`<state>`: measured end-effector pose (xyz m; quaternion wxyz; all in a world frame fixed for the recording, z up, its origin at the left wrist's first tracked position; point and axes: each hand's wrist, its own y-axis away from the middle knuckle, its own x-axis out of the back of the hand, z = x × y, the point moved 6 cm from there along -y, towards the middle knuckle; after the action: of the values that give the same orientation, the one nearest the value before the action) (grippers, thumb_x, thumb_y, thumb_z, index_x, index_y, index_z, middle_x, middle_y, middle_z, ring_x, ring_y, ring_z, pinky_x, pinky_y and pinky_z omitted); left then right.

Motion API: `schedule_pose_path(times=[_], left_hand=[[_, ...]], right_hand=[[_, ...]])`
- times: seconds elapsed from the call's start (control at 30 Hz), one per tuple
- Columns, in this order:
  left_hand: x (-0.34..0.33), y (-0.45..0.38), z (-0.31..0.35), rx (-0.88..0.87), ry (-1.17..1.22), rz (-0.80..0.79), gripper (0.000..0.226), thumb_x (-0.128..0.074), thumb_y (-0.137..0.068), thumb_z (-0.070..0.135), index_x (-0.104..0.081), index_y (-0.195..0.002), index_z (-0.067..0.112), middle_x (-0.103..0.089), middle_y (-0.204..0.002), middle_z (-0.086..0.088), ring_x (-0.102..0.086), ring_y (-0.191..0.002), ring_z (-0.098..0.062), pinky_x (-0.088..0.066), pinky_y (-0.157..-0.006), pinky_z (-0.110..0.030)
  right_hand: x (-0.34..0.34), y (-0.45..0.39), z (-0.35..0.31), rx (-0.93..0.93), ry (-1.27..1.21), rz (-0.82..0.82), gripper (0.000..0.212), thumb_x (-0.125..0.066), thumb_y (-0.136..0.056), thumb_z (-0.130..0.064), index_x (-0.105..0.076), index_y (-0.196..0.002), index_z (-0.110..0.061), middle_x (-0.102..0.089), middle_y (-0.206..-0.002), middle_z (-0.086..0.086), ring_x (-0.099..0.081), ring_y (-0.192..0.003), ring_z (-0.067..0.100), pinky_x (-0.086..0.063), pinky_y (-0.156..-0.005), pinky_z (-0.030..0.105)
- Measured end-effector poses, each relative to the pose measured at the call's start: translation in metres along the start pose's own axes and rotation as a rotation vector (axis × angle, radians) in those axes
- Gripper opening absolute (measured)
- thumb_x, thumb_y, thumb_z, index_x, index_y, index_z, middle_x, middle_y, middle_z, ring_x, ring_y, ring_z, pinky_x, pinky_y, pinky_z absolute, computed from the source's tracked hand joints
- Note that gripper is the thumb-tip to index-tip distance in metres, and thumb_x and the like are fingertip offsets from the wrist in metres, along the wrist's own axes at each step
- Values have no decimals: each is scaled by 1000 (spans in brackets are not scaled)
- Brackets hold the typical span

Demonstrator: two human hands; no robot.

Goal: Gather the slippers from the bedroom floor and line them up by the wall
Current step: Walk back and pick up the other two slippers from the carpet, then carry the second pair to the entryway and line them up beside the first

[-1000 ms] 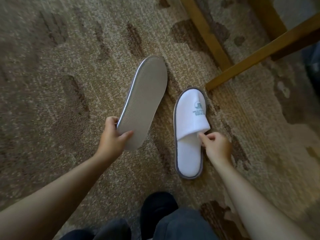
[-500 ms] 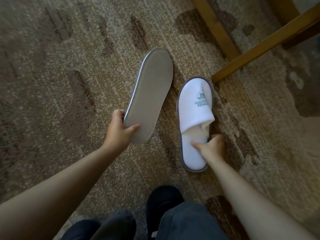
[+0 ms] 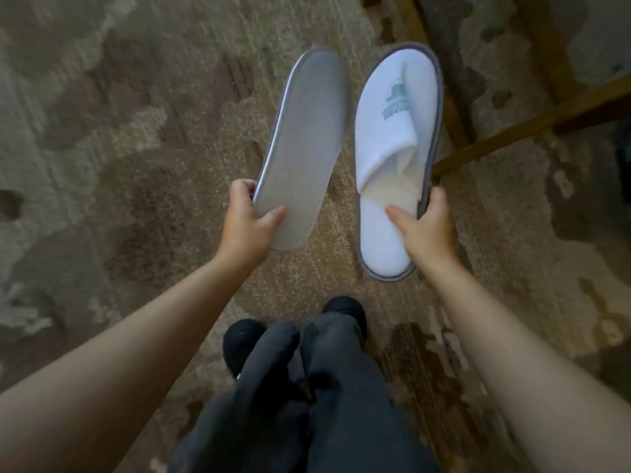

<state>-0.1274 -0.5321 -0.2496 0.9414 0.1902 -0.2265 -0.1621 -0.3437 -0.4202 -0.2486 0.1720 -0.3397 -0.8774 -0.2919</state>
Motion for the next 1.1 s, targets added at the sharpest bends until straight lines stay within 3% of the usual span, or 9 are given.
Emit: schedule_pose_path(times=[0.07, 0.13, 0.27, 0.33, 0.47, 0.67, 0.83, 0.93, 1.1], left_hand=[[38, 30, 50, 11, -6, 23, 29, -58, -81, 10, -33, -95, 16, -45, -85, 9, -47, -76, -3, -42, -58, -21], [72, 61, 104, -8, -15, 49, 29, -58, -81, 10, -33, -95, 16, -43, -83, 13, -46, -75, -2, -43, -57, -14], [122, 115, 204, -72, -11, 61, 29, -57, -80, 5, -33, -94, 14, -43, -82, 12, -46, -74, -3, -40, -51, -1], [134, 137, 245, -110, 1, 36, 29, -57, -80, 5, -34, -94, 15, -43, -83, 12, -47, -74, -2, -43, -51, -5], [137, 176, 308, -202, 50, -80, 29, -57, -80, 6, -35, -94, 17, -45, -84, 11, -48, -76, -4, -40, -58, -21], [107, 252, 379, -402, -28, -340, 28, -56, -81, 5, -33, -94, 16, -44, -82, 13, -46, -73, -2, -41, -47, -2], [62, 344, 413, -527, -166, -583, 28, -56, -82, 11, -34, -95, 22, -43, -81, 18, -45, -73, 2, -37, -53, -16], [21, 425, 416, -612, -241, -785, 25, -55, -83, 11, -39, -102, 17, -44, -80, 15, -45, -71, -1, -36, -56, -18], [-31, 576, 393, -766, -316, -1110, 38, -54, -83, 11, -39, -118, 12, -46, -105, 2, -45, -93, -15, -40, -74, -27]], right_hand=[[24, 30, -59, 9, -35, -14, 38, -65, -76, -9, -46, -108, -2, -50, -98, 3, -49, -88, 15, -34, -56, 11], [49, 60, -115, 11, -62, -47, 36, -65, -76, -12, -46, -106, -7, -51, -94, -2, -50, -83, 11, -36, -54, 16], [102, 121, -208, 10, -127, -80, 32, -65, -76, -13, -40, -95, -20, -45, -80, -19, -45, -70, -5, -40, -50, 5], [129, 148, -238, 2, -187, -46, 34, -64, -76, -9, -39, -96, -21, -46, -80, -17, -45, -71, -5, -38, -47, -2], [186, 204, -270, -1, -252, 110, 32, -61, -76, -3, -41, -95, -18, -48, -79, -15, -46, -71, -3, -37, -44, -1], [287, 312, -273, -58, -302, 468, 32, -64, -76, -16, -44, -99, -22, -45, -81, -17, -44, -72, -4, -34, -56, 14], [361, 435, -243, -188, -376, 733, 33, -64, -78, -17, -48, -107, -16, -50, -88, -7, -48, -74, 3, -37, -56, 17], [397, 537, -210, -261, -421, 972, 25, -63, -78, -11, -50, -99, -15, -53, -82, -6, -50, -71, 1, -39, -54, 20], [407, 714, -147, -442, -528, 1330, 26, -63, -79, -17, -47, -100, -20, -50, -80, -16, -50, -71, 1, -40, -49, 11]])
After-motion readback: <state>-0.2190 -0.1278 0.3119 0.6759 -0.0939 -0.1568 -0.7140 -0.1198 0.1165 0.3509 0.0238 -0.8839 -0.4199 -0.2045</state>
